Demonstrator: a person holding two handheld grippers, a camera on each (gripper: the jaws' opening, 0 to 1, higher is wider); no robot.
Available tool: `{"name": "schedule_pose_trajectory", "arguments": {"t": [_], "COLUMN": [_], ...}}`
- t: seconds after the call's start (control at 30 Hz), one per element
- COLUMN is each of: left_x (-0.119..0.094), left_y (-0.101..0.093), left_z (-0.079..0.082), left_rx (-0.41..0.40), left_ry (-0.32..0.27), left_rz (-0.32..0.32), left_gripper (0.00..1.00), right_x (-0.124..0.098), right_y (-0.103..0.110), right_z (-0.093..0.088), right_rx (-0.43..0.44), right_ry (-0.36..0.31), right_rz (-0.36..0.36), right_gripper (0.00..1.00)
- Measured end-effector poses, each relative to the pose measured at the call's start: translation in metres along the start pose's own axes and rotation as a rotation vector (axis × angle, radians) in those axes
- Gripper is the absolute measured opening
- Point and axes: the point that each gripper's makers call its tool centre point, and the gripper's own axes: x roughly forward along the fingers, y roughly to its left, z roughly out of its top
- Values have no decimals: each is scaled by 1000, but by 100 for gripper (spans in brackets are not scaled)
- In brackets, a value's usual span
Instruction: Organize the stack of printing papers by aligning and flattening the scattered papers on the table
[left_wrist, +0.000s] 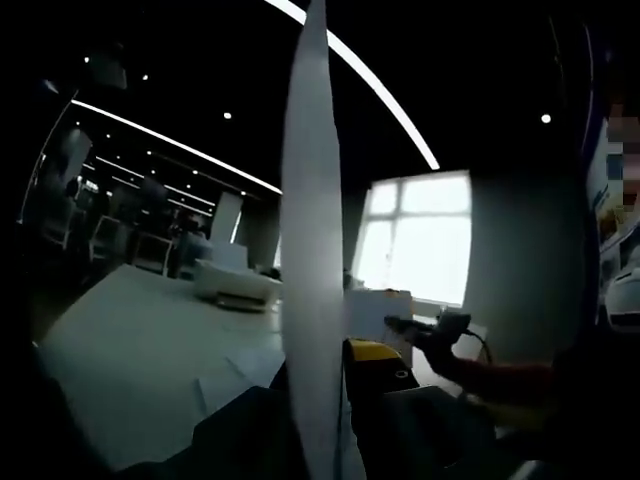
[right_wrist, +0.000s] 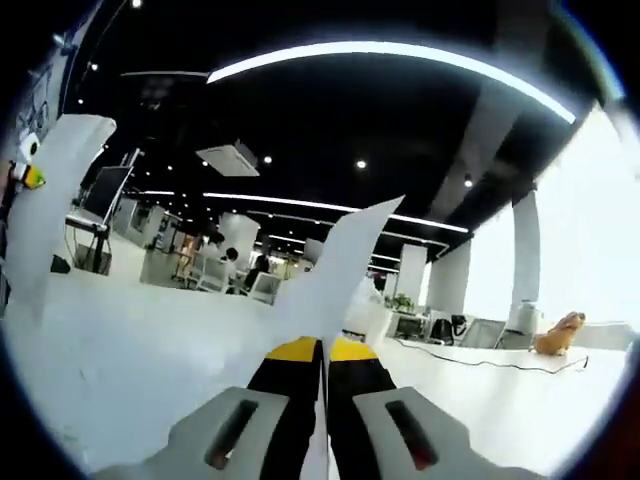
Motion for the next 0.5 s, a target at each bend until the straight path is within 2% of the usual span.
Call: {"name": "schedule_pose_trajectory", "arguments": {"t": [0.3, 0.5], "left_x": [0, 0], "left_y": [3, 9], "left_z": [0, -4], "left_rx": [-67, -128], "left_ry": [-29, -44], "left_rz": [-9, -10], "left_gripper": [6, 6], "right_x": [4, 4], "right_y": [37, 57], "right_z": [52, 83], "right_rx": [-76, -39], "right_ry": [-86, -152], "right_rz": [71, 121], "right_gripper": [0, 0]}}
